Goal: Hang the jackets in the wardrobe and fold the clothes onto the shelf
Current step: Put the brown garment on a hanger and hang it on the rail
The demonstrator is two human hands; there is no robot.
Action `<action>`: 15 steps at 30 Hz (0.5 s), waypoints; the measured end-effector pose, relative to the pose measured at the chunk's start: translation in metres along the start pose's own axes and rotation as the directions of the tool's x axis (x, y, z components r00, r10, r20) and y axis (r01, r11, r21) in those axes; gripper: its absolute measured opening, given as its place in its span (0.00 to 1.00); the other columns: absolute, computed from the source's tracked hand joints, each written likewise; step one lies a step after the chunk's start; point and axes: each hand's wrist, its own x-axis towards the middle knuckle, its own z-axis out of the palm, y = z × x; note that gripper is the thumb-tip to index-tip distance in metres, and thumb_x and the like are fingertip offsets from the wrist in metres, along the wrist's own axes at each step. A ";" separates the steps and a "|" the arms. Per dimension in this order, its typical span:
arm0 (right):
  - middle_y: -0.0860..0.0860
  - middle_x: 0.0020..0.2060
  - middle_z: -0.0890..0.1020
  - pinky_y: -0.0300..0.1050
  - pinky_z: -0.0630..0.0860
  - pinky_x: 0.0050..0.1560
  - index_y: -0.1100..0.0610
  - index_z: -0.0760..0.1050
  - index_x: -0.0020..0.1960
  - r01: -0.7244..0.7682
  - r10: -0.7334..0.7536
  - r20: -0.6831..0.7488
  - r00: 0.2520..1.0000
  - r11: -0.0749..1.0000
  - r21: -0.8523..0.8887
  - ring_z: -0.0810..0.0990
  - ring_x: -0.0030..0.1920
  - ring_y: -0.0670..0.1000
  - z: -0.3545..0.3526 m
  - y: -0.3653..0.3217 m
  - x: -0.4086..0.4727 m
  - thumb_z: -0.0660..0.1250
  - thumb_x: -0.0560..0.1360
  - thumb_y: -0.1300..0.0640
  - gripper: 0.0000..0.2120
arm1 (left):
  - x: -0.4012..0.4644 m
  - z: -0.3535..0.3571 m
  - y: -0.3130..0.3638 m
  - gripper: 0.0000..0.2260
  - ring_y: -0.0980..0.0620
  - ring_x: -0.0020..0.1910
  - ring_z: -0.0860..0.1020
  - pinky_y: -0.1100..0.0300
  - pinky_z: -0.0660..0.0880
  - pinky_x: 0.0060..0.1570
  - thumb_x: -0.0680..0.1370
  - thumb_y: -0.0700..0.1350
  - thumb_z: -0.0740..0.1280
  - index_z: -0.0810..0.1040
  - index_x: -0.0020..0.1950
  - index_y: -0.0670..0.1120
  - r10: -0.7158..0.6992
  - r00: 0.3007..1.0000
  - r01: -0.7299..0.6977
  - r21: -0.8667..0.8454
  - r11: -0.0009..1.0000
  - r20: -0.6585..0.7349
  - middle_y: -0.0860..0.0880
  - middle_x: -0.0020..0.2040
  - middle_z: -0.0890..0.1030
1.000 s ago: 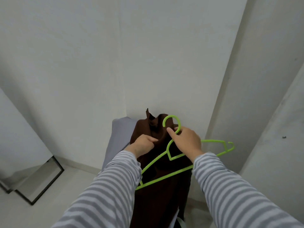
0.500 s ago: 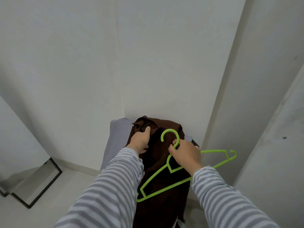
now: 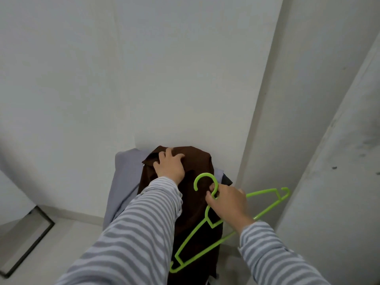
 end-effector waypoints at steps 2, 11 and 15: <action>0.48 0.44 0.84 0.48 0.66 0.55 0.46 0.77 0.55 -0.004 0.004 -0.004 1.000 1.000 -0.005 0.80 0.51 0.53 0.003 0.003 0.003 0.57 0.78 0.43 0.14 | 0.007 0.006 -0.001 0.21 0.43 0.74 0.53 0.43 0.59 0.68 0.78 0.48 0.64 0.68 0.71 0.59 0.026 1.000 -0.027 0.047 0.999 0.018 0.48 0.76 0.55; 0.48 0.39 0.82 0.48 0.66 0.51 0.46 0.76 0.48 -0.035 0.035 -0.014 0.999 0.999 0.017 0.80 0.47 0.53 0.005 0.017 0.009 0.57 0.78 0.44 0.11 | 0.017 -0.001 0.001 0.13 0.48 0.60 0.74 0.41 0.48 0.72 0.81 0.44 0.53 0.76 0.54 0.52 0.201 0.958 -0.163 0.189 0.968 -0.206 0.51 0.54 0.80; 0.49 0.41 0.83 0.49 0.68 0.52 0.49 0.76 0.45 -0.060 0.059 -0.077 0.995 0.998 -0.014 0.80 0.48 0.55 -0.013 0.017 0.007 0.58 0.76 0.44 0.12 | 0.005 -0.022 -0.001 0.11 0.41 0.48 0.79 0.49 0.71 0.54 0.82 0.48 0.52 0.74 0.54 0.50 0.212 0.943 -0.207 0.048 0.977 -0.258 0.45 0.48 0.82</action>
